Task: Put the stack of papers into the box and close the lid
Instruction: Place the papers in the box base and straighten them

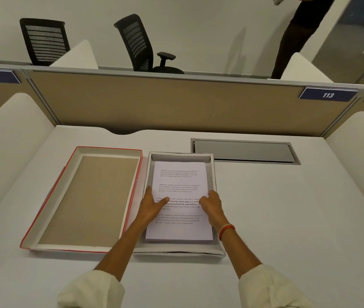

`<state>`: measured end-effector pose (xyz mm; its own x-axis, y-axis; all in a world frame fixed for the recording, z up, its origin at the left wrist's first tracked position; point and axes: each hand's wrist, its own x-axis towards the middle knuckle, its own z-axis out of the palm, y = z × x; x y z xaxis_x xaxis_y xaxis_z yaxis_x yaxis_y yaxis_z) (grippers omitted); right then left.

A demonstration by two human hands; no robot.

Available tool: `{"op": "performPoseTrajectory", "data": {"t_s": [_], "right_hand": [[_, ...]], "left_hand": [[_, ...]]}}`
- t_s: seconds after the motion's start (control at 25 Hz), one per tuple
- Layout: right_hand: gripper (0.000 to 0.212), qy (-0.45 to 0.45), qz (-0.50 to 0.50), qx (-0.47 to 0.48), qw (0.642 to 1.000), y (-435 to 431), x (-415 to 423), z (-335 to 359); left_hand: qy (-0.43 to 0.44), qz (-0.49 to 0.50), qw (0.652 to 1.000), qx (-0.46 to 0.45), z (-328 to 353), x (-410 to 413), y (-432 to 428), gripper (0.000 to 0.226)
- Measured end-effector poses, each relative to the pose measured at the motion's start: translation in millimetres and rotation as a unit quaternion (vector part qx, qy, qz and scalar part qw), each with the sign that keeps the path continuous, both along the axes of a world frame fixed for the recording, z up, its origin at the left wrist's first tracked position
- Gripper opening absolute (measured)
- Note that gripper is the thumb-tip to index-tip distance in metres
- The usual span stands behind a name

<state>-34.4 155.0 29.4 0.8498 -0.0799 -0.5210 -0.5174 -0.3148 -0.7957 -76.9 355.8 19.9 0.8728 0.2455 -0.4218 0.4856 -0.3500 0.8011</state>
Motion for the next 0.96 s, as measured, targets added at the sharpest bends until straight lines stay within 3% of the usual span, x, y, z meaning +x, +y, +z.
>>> {"op": "performPoseTrajectory", "data": {"t_s": [0.2,0.96], "right_hand": [[0.012,-0.001,-0.001,0.006,1.0,-1.3,-0.2,1.1],[0.012,-0.049,0.088,-0.054,0.993,-7.2,-4.6,14.5]], "left_hand": [[0.01,0.004,1.0,-0.012,-4.6,2.9,5.1,0.084],[-0.006,-0.022,1.0,-0.009,1.9,1.0,8.6,0.071]]}}
